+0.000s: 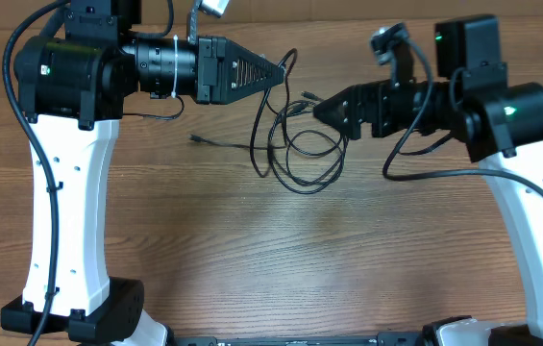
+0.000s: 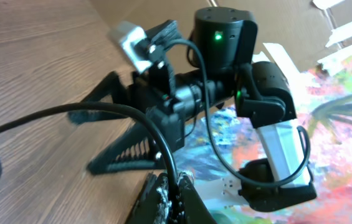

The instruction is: Untangle cables

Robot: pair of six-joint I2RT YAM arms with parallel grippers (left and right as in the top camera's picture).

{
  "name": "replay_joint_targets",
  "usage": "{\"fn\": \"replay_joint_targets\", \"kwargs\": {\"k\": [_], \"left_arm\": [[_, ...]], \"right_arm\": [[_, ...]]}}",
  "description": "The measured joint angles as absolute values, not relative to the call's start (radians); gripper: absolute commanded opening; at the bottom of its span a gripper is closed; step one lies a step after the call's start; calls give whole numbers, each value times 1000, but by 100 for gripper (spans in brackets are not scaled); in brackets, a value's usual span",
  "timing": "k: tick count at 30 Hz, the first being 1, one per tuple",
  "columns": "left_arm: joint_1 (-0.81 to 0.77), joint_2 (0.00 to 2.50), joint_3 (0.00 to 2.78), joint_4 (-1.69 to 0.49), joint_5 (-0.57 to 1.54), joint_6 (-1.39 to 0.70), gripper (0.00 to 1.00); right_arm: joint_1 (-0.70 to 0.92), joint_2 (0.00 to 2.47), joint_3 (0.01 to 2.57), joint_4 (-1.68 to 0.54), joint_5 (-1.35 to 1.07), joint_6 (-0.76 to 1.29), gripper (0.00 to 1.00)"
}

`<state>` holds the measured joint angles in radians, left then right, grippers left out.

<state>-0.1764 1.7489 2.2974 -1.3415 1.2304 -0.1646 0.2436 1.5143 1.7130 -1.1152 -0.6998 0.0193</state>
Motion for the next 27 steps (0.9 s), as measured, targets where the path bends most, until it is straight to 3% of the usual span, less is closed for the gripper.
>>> {"fn": "replay_joint_targets", "kwargs": {"k": [6, 11, 27], "left_arm": [[-176, 1748, 2298, -1475, 1091, -122, 4], [-176, 1748, 2298, -1532, 931, -93, 4], [-125, 1721, 2298, -1687, 695, -18, 4]], "right_arm": [[255, 1514, 1713, -1145, -692, -11, 96], [241, 1514, 1713, -1168, -664, -19, 96], [257, 1526, 1713, -1211, -628, -41, 99]]}}
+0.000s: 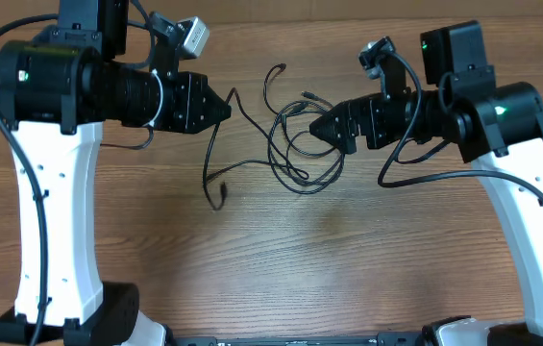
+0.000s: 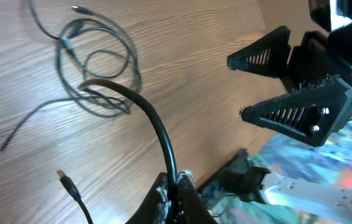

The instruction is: Untangle cables

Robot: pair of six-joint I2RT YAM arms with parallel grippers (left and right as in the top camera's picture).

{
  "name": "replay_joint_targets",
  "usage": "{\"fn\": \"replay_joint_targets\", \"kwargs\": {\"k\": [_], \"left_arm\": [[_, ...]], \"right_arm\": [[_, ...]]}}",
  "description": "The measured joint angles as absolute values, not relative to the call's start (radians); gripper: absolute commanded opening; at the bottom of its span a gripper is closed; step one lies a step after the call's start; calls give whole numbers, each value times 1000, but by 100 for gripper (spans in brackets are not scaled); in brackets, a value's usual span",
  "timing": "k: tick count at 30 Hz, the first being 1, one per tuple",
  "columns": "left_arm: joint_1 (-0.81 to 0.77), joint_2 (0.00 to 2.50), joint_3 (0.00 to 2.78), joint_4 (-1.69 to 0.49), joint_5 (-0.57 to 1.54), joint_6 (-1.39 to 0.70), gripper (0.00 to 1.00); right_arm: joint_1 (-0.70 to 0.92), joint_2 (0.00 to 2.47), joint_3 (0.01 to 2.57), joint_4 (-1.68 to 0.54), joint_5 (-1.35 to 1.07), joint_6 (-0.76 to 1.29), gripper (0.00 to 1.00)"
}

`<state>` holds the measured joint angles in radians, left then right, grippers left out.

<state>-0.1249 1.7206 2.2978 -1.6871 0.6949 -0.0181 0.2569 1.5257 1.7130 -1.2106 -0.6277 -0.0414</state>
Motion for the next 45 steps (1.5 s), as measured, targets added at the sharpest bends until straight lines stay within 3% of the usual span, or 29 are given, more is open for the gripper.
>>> {"fn": "replay_joint_targets", "kwargs": {"k": [10, 17, 28, 36, 37, 38, 39, 40, 45], "left_arm": [[-108, 1561, 2297, -1686, 332, -162, 4], [124, 1440, 2299, -1565, 73, -236, 4], [586, 1576, 2299, -1306, -1, -405, 4], [656, 1688, 2299, -1276, 1, -472, 5], [656, 1709, 2299, -1275, 0, -473, 9], [655, 1731, 2299, -1275, -1, -473, 23], [655, 1762, 2299, -1277, -4, -475, 72], [655, 1784, 2299, -1279, -5, -474, 100], [656, 1922, 2299, -1347, -36, -501, 99]], "right_arm": [[257, 1531, 1713, -1277, -546, -49, 99], [258, 1531, 1713, -1279, -523, -49, 99], [258, 1531, 1713, -1322, -516, -52, 99], [258, 1531, 1713, -1332, -516, -52, 99], [258, 1531, 1713, -1335, -516, -52, 99], [258, 1531, 1713, -1340, -516, -52, 99], [258, 1531, 1713, -1345, -516, -52, 99], [258, 1531, 1713, -1349, -516, -52, 99], [258, 1531, 1713, -1356, -516, -52, 99]]}}
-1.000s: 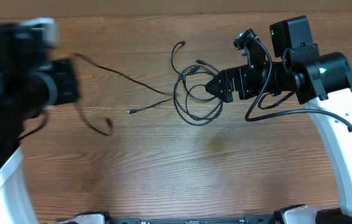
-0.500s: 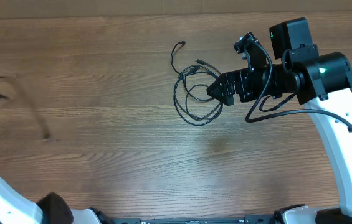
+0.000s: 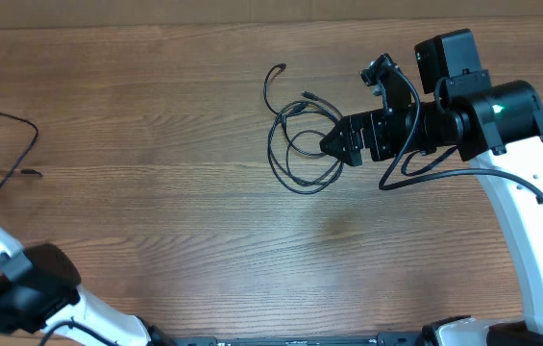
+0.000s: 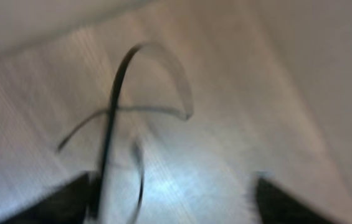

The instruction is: Untangle cables

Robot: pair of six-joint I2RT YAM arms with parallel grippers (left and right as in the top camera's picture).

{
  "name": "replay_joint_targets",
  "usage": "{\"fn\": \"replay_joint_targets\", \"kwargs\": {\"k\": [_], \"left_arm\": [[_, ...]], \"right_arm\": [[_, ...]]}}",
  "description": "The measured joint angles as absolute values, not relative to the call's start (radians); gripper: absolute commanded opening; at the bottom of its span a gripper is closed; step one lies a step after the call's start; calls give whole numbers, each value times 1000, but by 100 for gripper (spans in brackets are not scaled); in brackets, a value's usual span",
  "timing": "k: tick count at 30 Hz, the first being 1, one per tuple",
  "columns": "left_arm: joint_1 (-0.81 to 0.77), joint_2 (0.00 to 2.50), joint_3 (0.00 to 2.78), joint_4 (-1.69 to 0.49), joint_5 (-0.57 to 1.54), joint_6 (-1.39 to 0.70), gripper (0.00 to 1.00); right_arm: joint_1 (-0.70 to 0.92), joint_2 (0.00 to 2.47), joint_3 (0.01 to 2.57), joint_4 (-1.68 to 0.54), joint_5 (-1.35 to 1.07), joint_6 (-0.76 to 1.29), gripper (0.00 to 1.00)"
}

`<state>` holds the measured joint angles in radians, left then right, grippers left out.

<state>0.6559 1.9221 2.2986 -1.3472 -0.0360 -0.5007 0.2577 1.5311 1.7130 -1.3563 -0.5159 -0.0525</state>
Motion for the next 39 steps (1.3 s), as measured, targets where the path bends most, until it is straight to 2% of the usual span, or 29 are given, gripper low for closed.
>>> {"fn": "replay_joint_targets", "kwargs": {"k": [9, 15, 20, 24, 28, 34, 36, 39], "left_arm": [[668, 1938, 2296, -1357, -72, -564, 100], [661, 1844, 2296, -1314, -66, -569, 100], [609, 1716, 2296, -1275, 31, -498, 99], [481, 1641, 2299, -1303, 135, -396, 99], [277, 1637, 2301, -1394, 192, -317, 100], [-47, 1736, 2301, -1472, 236, -242, 96], [-141, 1791, 2301, -1469, 243, -228, 91], [-258, 1886, 2301, -1442, 251, -238, 92]], "right_arm": [[258, 1531, 1713, -1359, -516, -52, 99], [258, 1531, 1713, -1362, -516, -52, 99], [258, 1531, 1713, -1362, -476, -18, 100], [245, 1531, 1713, -1353, -351, 108, 100], [199, 1531, 1713, -1336, -270, 204, 100], [116, 1531, 1713, -1314, -165, 295, 100], [96, 1531, 1713, -1317, -148, 310, 100], [77, 1531, 1713, -1327, -131, 320, 100]]}}
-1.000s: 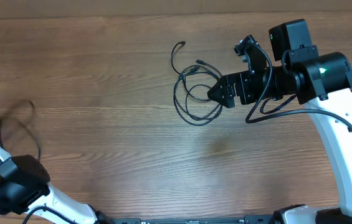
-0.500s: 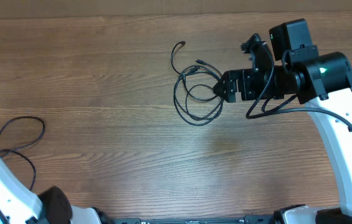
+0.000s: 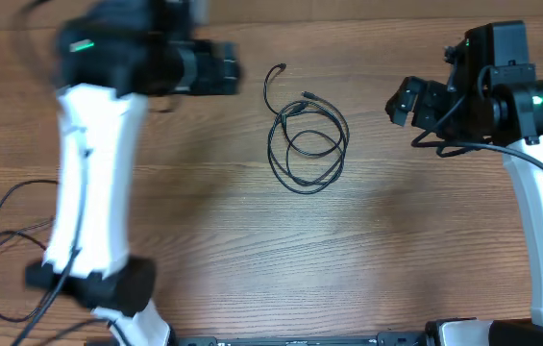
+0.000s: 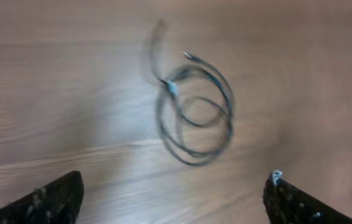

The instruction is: Untangle cables

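A black cable (image 3: 308,144) lies coiled in overlapping loops at the table's middle top, with one end curling up to the left; it shows too in the left wrist view as the coil (image 4: 194,112). A second, separate black cable (image 3: 0,207) lies loose at the far left edge. My left gripper (image 4: 174,200) is open and empty, its fingers (image 4: 54,198) wide apart, a little short of the coil. In the overhead view the left arm is blurred, with the left gripper (image 3: 233,69) left of the coil. My right gripper (image 3: 401,100) hangs right of the coil, apart from it.
The wooden table (image 3: 252,259) runs under both arms. The left arm's white link (image 3: 93,183) stands between the loose cable and the coil. The right arm's own black wiring (image 3: 444,144) hangs beside its wrist.
The left arm was swung away to the far left, cable at the table's left edge. Now it is near the coil, open and empty. The right gripper has drawn back to the right.
First my left gripper was shut on a cable at the tangle's upper left, the right gripper at its right side. Then the left held that cable drawn out leftward. Later it was far left. Now that cable lies alone at the left edge, the coil remaining.
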Robot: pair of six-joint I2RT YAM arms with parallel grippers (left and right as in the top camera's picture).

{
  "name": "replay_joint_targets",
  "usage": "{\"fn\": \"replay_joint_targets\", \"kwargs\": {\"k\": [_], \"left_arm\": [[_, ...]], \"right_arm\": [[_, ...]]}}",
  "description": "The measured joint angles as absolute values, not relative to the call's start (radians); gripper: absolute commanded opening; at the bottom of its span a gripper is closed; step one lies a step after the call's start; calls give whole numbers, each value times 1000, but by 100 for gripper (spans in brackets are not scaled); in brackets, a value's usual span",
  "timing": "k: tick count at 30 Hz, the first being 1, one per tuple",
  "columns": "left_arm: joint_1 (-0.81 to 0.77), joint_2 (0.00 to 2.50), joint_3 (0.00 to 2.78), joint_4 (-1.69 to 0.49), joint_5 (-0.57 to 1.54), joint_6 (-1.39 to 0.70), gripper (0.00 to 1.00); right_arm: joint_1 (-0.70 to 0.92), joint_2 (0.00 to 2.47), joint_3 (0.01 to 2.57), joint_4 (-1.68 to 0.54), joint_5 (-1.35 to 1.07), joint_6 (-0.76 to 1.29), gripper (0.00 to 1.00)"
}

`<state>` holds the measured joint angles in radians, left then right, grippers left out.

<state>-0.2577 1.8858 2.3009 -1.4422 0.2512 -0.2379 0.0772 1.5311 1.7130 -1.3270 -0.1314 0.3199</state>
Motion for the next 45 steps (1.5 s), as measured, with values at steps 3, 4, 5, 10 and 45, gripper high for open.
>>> {"fn": "replay_joint_targets", "kwargs": {"k": [3, 4, 5, 10, 45], "left_arm": [[-348, 1986, 2301, -1407, 252, -287, 92], [-371, 2016, 2300, -1394, 252, -303, 92], [-397, 2052, 2300, -1378, 252, -326, 92], [-482, 2202, 2300, -1278, 252, -450, 90], [-503, 2562, 2299, -1271, 73, -883, 4]], "right_arm": [[65, 1531, 1713, -1332, -120, 323, 100], [64, 1531, 1713, -1334, -114, 325, 100], [61, 1531, 1713, -1335, -111, 326, 100], [60, 1531, 1713, -1338, -97, 330, 100], [59, 1531, 1713, -1363, -89, 318, 100]]}}
